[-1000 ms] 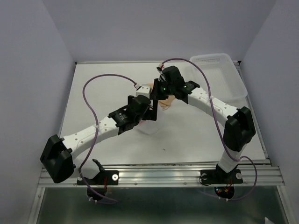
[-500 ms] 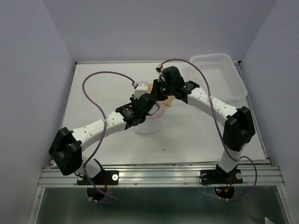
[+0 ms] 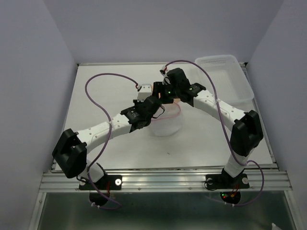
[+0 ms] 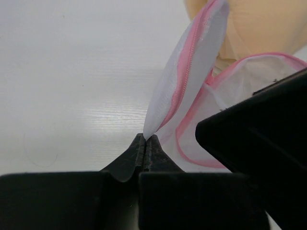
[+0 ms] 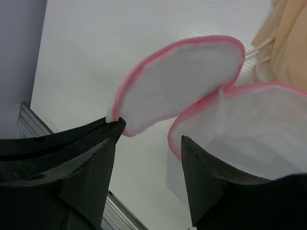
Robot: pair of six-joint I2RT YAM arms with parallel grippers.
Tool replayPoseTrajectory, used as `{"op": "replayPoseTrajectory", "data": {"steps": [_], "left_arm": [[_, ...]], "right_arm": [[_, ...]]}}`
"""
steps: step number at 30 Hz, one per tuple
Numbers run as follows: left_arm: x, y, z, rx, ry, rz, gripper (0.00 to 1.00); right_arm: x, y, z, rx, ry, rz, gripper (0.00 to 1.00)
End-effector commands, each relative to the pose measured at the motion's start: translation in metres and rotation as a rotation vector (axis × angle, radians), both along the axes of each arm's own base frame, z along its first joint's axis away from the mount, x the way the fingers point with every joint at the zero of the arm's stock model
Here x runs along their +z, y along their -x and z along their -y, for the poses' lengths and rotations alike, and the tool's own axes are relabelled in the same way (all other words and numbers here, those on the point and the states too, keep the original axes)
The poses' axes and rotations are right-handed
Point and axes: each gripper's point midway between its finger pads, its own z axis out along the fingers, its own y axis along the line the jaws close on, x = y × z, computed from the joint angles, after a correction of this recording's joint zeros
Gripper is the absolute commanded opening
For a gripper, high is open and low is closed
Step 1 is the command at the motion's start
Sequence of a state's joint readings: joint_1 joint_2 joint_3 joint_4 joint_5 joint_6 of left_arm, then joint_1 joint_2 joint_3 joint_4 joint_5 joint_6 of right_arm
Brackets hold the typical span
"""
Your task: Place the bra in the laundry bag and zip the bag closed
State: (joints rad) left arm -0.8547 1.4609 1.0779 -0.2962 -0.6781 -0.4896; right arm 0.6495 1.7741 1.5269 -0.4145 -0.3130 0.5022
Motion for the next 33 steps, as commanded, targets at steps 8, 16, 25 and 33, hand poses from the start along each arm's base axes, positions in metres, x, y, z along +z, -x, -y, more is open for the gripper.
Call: {"op": "replayPoseTrajectory", "data": {"steps": [8, 16, 25, 33], "left_arm": [[0.066, 0.001, -0.031, 0.155, 0.128, 0.168, 0.0], [0.101, 0.008, -0.036, 0.084, 0.216, 0.283, 0.0], [0.13, 0.016, -0.064, 0.2, 0.243, 0.343, 0.0], [0.141, 0.02, -0.066, 0.21, 0.284, 0.343, 0.0]], "right_arm": [[0.028, 0.0, 0.069, -0.171, 0.19, 0.213, 0.74], [-0.004, -0.016, 0.028, -0.043, 0.197, 0.144, 0.61], [-0.09, -0.018, 0.044, -0.093, 0.393, 0.004, 0.58], [-0.105, -0.022, 0.059, -0.198, 0.454, -0.023, 0.61]]}}
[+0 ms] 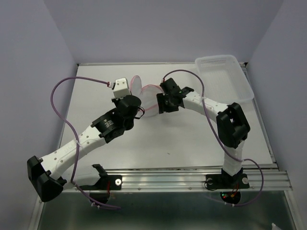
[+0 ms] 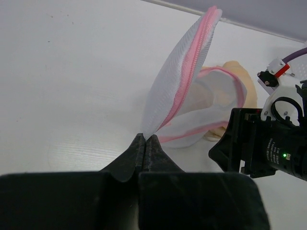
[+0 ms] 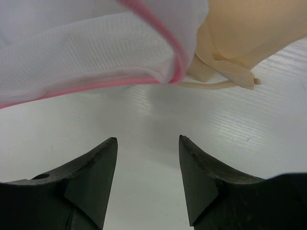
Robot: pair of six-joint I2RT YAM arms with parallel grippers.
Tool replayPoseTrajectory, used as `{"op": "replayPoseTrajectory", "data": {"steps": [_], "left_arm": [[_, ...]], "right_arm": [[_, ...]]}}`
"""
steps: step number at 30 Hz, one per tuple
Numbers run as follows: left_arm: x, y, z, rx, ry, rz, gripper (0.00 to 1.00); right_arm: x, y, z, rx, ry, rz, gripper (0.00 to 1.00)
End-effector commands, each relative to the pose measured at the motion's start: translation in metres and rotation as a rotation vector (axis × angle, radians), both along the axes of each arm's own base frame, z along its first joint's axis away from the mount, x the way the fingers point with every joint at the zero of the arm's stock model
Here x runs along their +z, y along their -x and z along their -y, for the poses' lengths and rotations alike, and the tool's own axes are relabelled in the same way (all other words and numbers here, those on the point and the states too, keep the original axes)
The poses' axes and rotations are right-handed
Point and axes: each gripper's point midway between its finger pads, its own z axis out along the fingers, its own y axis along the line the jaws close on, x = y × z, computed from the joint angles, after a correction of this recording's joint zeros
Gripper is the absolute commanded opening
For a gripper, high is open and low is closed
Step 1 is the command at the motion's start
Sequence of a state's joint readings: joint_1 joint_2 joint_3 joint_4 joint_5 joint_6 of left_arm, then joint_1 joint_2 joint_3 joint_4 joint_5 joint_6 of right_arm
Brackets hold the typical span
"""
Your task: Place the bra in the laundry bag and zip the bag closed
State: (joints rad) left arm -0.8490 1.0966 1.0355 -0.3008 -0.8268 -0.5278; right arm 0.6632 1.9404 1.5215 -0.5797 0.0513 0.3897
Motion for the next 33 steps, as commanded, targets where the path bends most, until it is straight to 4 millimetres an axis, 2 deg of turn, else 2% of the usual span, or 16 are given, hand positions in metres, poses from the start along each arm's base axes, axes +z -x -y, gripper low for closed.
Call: {"op": "replayPoseTrajectory", "data": {"steps": [1, 2, 3, 6, 7, 8, 13, 14, 20, 25, 28, 29, 33], "left_arm": [[0.028, -0.001, -0.009, 0.074, 0.077, 0.052, 0.0], [0.029, -0.001, -0.008, 0.082, 0.088, 0.046, 0.0], [0.023, 0.0, -0.008, 0.089, 0.094, 0.024, 0.0], [0.01, 0.002, -0.005, 0.11, 0.117, -0.03, 0.0], [0.008, 0.003, -0.005, 0.117, 0.129, -0.042, 0.0], [0.003, 0.004, -0.004, 0.124, 0.134, -0.058, 0.0], [-0.016, 0.01, 0.001, 0.14, 0.173, -0.14, 0.0], [-0.018, 0.011, 0.003, 0.148, 0.2, -0.151, 0.0], [-0.021, 0.018, 0.011, 0.118, 0.289, -0.174, 0.0], [-0.018, 0.023, 0.009, 0.117, 0.346, -0.164, 0.0], [-0.017, 0.024, 0.006, 0.124, 0.342, -0.156, 0.0], [-0.018, 0.024, 0.005, 0.126, 0.337, -0.159, 0.0], [-0.027, 0.025, 0.002, 0.156, 0.317, -0.181, 0.0]], "right_arm": [[0.018, -0.008, -0.009, -0.066, -0.071, 0.056, 0.64], [0.034, -0.006, -0.015, -0.062, -0.132, 0.076, 0.64], [0.032, -0.001, -0.019, -0.057, -0.168, 0.063, 0.65], [0.057, -0.001, -0.039, -0.094, -0.34, 0.076, 0.68], [0.05, 0.001, -0.038, -0.123, -0.354, 0.059, 0.68], [0.056, -0.004, -0.046, -0.155, -0.427, 0.07, 0.68], [0.046, -0.012, -0.066, -0.236, -0.561, 0.025, 0.68], [0.05, -0.017, -0.073, -0.245, -0.607, 0.029, 0.68], [0.028, -0.038, -0.089, -0.293, -0.614, -0.005, 0.69], [0.01, -0.044, -0.096, -0.296, -0.601, -0.031, 0.68], [0.004, -0.047, -0.096, -0.299, -0.586, -0.024, 0.57], [0.008, -0.049, -0.097, -0.29, -0.588, -0.014, 0.48], [0.016, -0.05, -0.094, -0.275, -0.575, 0.019, 0.44]]}}
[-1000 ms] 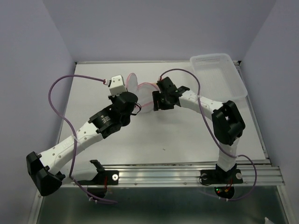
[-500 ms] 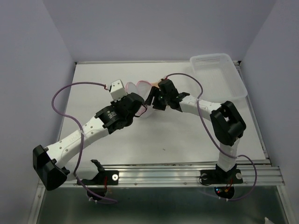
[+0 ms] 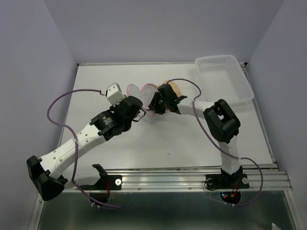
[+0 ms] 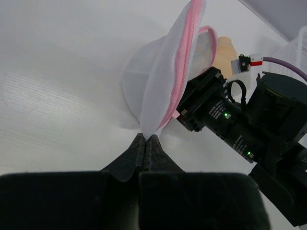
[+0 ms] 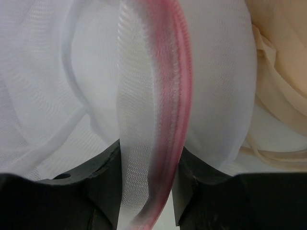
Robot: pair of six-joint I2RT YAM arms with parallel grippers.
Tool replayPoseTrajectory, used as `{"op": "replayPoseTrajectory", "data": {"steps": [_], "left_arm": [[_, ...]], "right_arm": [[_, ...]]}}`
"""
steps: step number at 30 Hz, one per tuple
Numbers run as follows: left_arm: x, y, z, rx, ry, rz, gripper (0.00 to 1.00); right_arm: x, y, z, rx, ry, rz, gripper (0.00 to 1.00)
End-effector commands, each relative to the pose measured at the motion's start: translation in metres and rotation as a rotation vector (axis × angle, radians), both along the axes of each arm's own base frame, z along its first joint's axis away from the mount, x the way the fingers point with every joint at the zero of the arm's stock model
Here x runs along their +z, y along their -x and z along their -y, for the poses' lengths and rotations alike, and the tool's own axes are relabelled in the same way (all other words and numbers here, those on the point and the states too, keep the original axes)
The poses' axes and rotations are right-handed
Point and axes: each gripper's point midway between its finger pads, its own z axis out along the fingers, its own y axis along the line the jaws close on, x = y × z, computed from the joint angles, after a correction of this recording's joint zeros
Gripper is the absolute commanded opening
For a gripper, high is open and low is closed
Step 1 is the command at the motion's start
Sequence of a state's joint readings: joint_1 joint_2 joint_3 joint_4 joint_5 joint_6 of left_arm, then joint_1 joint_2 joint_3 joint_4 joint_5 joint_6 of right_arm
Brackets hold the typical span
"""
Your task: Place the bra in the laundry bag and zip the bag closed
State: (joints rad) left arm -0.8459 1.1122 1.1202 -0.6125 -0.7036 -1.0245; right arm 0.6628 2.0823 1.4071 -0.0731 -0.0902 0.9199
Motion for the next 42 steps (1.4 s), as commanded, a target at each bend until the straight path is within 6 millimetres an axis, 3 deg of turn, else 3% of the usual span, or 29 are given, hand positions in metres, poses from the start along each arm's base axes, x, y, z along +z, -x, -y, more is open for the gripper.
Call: {"op": "replayPoseTrajectory", "data": {"steps": [1, 3, 7, 10, 11, 14, 17, 20, 23, 26, 29, 30, 32, 33, 35, 36, 39, 40, 42], "left_arm": [[-0.008, 0.0, -0.011, 0.062, -0.018, -0.013, 0.0], [-0.012, 0.001, -0.018, 0.098, -0.047, -0.027, 0.0], [-0.013, 0.003, -0.031, 0.155, -0.083, -0.029, 0.0], [-0.009, 0.002, -0.038, 0.187, -0.102, -0.018, 0.0], [-0.008, 0.002, -0.041, 0.196, -0.117, -0.016, 0.0], [-0.008, -0.001, -0.043, 0.209, -0.134, -0.014, 0.0], [-0.007, -0.003, -0.044, 0.221, -0.157, -0.019, 0.0], [-0.005, -0.004, -0.048, 0.241, -0.176, -0.02, 0.0], [0.007, -0.007, -0.047, 0.22, -0.181, 0.007, 0.0], [0.026, -0.012, -0.047, 0.225, -0.157, 0.065, 0.0], [0.052, -0.011, -0.055, 0.246, -0.136, 0.116, 0.0], [0.061, -0.01, -0.059, 0.26, -0.132, 0.138, 0.0], [0.069, -0.007, -0.064, 0.268, -0.125, 0.159, 0.0], [0.072, -0.005, -0.068, 0.274, -0.113, 0.173, 0.0], [0.071, -0.003, -0.071, 0.271, -0.113, 0.18, 0.0], [0.065, -0.003, -0.073, 0.277, -0.128, 0.17, 0.0], [0.05, -0.004, -0.079, 0.288, -0.154, 0.125, 0.0], [0.046, -0.004, -0.079, 0.288, -0.161, 0.113, 0.0], [0.041, -0.004, -0.078, 0.286, -0.157, 0.1, 0.0]], "right_arm": [[0.049, -0.016, -0.013, 0.014, -0.052, 0.13, 0.44], [0.052, -0.013, -0.007, 0.027, -0.01, 0.133, 0.36], [0.047, -0.003, 0.015, 0.043, 0.118, 0.114, 0.32], [0.035, 0.011, 0.054, 0.038, 0.314, 0.075, 0.23], [0.04, 0.012, 0.06, 0.034, 0.34, 0.082, 0.11], [0.051, 0.011, 0.079, 0.016, 0.429, 0.104, 0.1], [0.064, 0.01, 0.097, -0.003, 0.518, 0.128, 0.01], [0.075, 0.012, 0.116, -0.014, 0.607, 0.143, 0.01], [0.111, 0.001, 0.12, -0.007, 0.64, 0.227, 0.01], [0.154, -0.006, 0.099, 0.064, 0.569, 0.334, 0.01], [0.196, -0.004, 0.064, 0.2, 0.411, 0.445, 0.01], [0.207, 0.01, 0.055, 0.258, 0.327, 0.472, 0.01], [0.228, 0.013, 0.049, 0.254, 0.249, 0.556, 0.01], [0.228, 0.011, 0.058, 0.175, 0.252, 0.535, 0.01], [0.199, 0.013, 0.071, 0.137, 0.328, 0.427, 0.01], [0.157, 0.01, 0.073, 0.151, 0.409, 0.328, 0.01], [0.103, 0.017, 0.088, 0.186, 0.584, 0.121, 0.01], [0.075, 0.016, 0.091, 0.2, 0.64, 0.063, 0.01], [0.065, 0.013, 0.098, 0.184, 0.692, 0.04, 0.01]]}}
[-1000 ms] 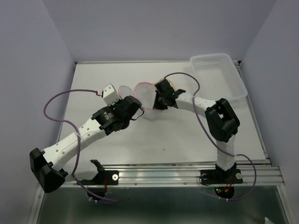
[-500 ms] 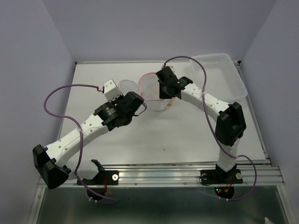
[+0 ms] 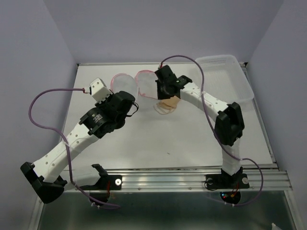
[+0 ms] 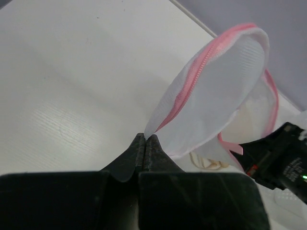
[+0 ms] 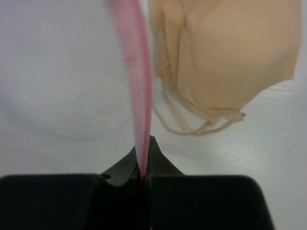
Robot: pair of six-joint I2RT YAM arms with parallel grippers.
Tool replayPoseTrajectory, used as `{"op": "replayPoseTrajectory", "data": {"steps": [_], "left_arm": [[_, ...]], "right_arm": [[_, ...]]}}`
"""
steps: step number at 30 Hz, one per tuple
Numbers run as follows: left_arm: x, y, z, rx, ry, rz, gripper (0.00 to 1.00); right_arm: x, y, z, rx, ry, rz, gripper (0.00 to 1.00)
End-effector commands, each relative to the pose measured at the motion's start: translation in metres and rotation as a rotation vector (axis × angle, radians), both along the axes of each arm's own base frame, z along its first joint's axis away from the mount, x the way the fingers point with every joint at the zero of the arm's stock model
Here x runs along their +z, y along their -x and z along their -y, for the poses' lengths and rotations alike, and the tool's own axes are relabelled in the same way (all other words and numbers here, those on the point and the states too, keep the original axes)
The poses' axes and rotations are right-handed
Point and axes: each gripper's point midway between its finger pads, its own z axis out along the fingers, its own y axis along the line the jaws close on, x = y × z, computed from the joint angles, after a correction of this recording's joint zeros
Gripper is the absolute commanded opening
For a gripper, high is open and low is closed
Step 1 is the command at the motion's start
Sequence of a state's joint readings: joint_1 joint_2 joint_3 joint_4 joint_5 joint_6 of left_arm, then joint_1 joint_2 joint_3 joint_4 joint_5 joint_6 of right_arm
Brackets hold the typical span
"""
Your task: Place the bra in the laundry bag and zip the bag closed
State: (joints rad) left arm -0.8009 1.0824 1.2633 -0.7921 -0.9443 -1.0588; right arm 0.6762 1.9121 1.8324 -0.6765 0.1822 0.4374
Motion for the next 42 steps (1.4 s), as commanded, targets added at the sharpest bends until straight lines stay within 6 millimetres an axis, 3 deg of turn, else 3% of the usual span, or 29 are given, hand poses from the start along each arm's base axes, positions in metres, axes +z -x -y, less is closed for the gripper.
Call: {"op": "replayPoseTrajectory", "data": {"steps": [1, 7, 13, 17, 19, 22, 26, 29, 30, 35, 42], "left_arm": [[-0.016, 0.0, -0.014, 0.054, -0.067, -0.031, 0.0], [-0.021, 0.002, -0.017, 0.055, -0.058, -0.03, 0.0], [-0.044, 0.007, -0.025, 0.097, -0.075, -0.08, 0.0], [-0.06, 0.006, -0.024, 0.091, -0.092, -0.123, 0.0], [-0.065, 0.006, -0.023, 0.091, -0.096, -0.135, 0.0], [-0.066, 0.007, -0.024, 0.108, -0.086, -0.144, 0.0], [-0.056, 0.008, -0.031, 0.129, -0.089, -0.115, 0.0], [-0.051, 0.004, -0.029, 0.106, -0.114, -0.099, 0.0], [-0.05, 0.001, -0.026, 0.08, -0.131, -0.096, 0.0], [-0.042, -0.002, -0.028, 0.078, -0.157, -0.07, 0.0], [-0.018, -0.01, -0.018, -0.013, -0.154, 0.023, 0.0]], "right_arm": [[-0.087, 0.026, 0.036, -0.063, 0.29, -0.23, 0.01], [-0.067, 0.031, 0.008, 0.057, 0.137, -0.192, 0.01], [-0.086, 0.04, 0.011, 0.06, 0.148, -0.238, 0.01], [-0.084, 0.041, 0.003, 0.093, 0.105, -0.227, 0.01], [-0.079, 0.044, -0.005, 0.127, 0.061, -0.223, 0.07], [-0.083, 0.045, -0.009, 0.151, 0.051, -0.229, 0.09], [-0.102, 0.043, -0.01, 0.162, 0.077, -0.251, 0.23], [-0.11, 0.039, -0.011, 0.153, 0.085, -0.251, 0.24], [-0.11, 0.038, -0.012, 0.151, 0.084, -0.249, 0.39], [-0.094, 0.031, -0.017, 0.163, 0.06, -0.198, 0.44], [-0.049, 0.021, -0.025, 0.188, 0.005, -0.099, 0.64]]}}
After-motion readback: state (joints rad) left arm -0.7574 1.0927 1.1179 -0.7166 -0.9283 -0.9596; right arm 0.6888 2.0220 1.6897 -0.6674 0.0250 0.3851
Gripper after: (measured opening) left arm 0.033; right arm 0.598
